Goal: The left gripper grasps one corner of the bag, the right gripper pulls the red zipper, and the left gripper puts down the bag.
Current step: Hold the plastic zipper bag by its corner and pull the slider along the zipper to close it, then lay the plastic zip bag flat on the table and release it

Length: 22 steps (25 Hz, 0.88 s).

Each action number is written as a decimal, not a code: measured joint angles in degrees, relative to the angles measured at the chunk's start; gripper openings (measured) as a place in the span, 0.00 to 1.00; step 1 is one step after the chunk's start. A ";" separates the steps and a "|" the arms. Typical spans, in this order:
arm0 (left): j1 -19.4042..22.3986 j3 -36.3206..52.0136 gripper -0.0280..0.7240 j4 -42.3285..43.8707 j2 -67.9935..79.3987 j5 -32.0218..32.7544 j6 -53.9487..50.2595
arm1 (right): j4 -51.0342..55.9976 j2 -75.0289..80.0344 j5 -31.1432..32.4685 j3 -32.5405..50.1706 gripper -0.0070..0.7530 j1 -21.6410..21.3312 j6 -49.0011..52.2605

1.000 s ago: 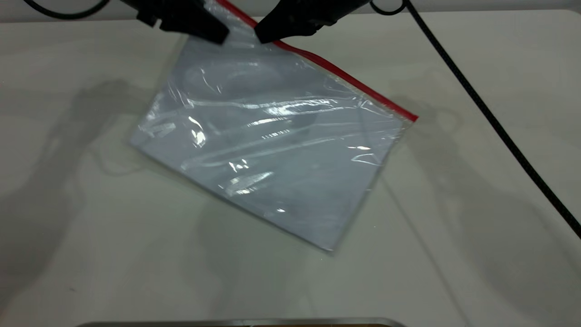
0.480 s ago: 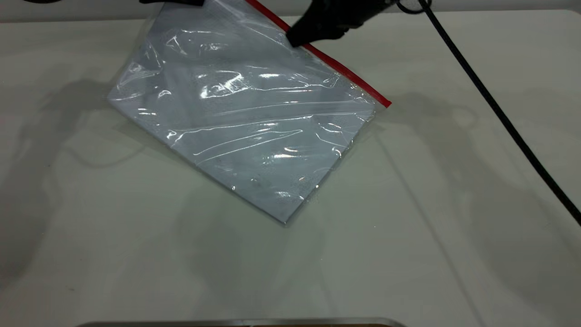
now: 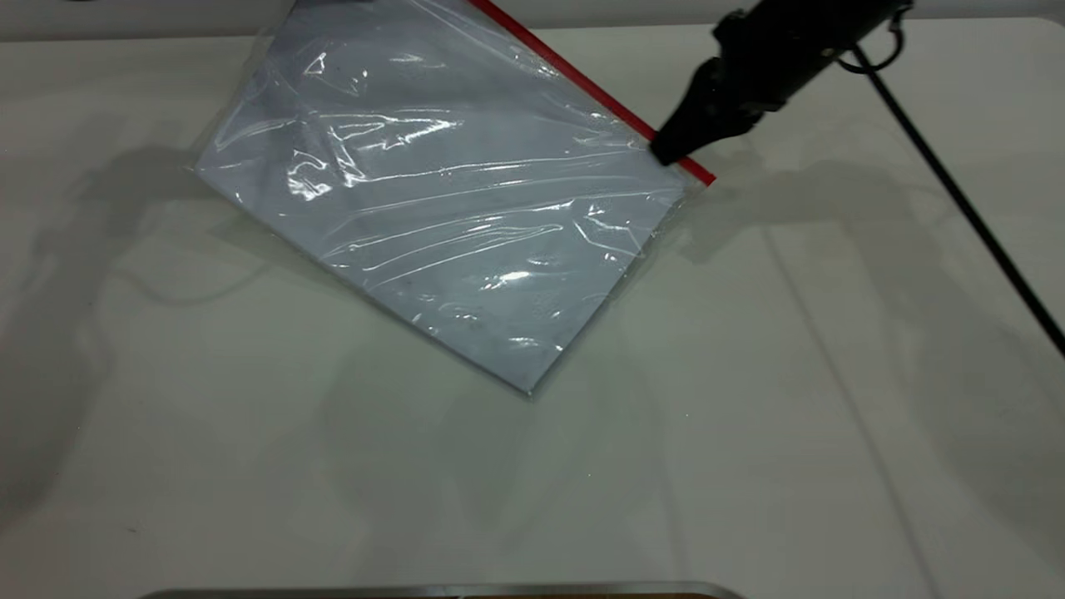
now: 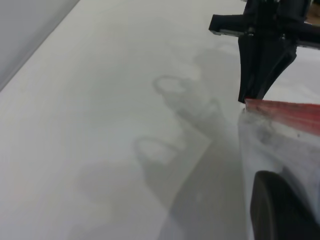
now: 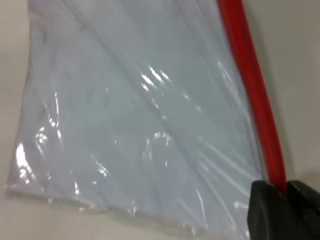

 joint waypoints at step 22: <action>-5.45 0.00 0.49 5.54 4.73 -7.68 -27.19 | 8.46 -20.99 8.75 0.46 0.57 -1.99 -2.08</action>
